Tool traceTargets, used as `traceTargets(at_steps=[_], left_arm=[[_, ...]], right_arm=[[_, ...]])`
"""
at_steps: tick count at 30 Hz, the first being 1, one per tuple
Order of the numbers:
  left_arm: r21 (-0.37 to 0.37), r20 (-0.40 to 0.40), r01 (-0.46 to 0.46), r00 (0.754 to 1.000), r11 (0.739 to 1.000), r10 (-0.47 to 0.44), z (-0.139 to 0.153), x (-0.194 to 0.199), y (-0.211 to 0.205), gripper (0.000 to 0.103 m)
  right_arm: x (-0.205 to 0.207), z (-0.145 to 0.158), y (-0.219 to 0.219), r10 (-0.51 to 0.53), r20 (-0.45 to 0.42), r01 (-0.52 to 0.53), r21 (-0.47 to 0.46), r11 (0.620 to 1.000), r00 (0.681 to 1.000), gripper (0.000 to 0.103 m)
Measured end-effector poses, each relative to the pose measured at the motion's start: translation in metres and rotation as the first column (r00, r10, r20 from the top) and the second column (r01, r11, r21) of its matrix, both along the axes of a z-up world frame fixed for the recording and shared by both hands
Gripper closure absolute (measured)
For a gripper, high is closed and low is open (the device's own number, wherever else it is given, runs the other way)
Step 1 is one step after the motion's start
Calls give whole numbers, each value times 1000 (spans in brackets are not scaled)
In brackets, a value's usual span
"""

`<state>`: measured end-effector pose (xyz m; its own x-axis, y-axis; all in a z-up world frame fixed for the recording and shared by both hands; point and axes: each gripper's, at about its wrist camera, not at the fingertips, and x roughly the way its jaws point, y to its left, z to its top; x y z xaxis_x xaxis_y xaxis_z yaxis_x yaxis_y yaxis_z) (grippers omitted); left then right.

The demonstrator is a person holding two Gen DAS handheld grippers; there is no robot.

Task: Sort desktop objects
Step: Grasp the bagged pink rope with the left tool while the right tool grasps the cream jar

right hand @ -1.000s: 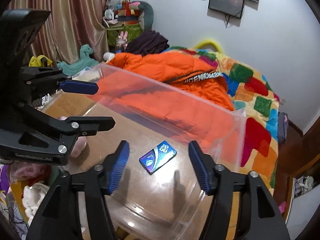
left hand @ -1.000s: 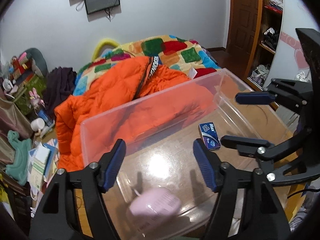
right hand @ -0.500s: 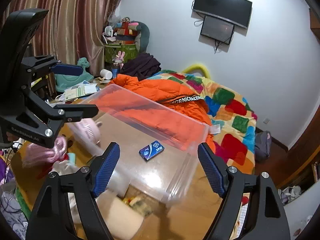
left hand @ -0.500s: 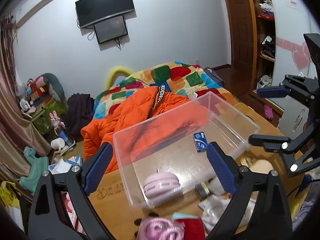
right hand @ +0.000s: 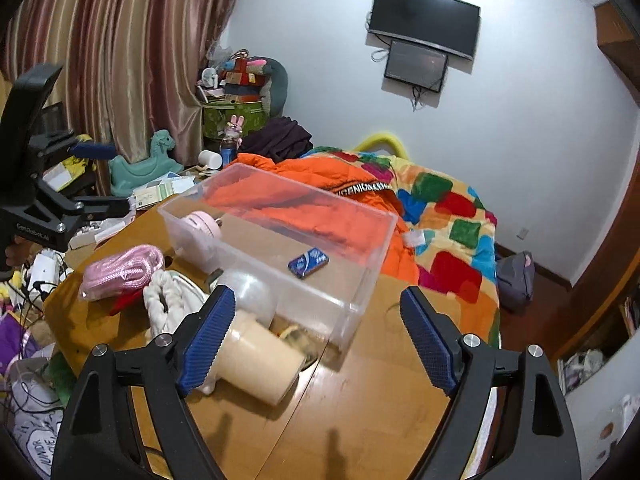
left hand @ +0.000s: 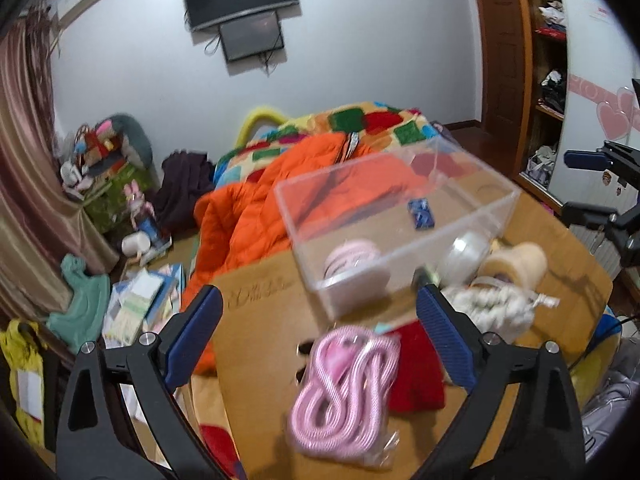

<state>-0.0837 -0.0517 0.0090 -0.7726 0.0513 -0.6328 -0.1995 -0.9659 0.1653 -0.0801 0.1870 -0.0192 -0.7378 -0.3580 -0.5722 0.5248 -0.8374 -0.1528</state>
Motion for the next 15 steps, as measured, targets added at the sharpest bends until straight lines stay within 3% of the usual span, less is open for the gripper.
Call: traceTargets(at_steps=[11,15], left_arm=[[55,118,21,993,998,-28,-58,12,-16,5],[62,149,20,988,998,-29,-73,10,-19,5]], right_arm=[[-13,-44,-12,9,202,18,-133,991,979,21],[-10,-53,-26,20,209,8,-133,991,978,21]])
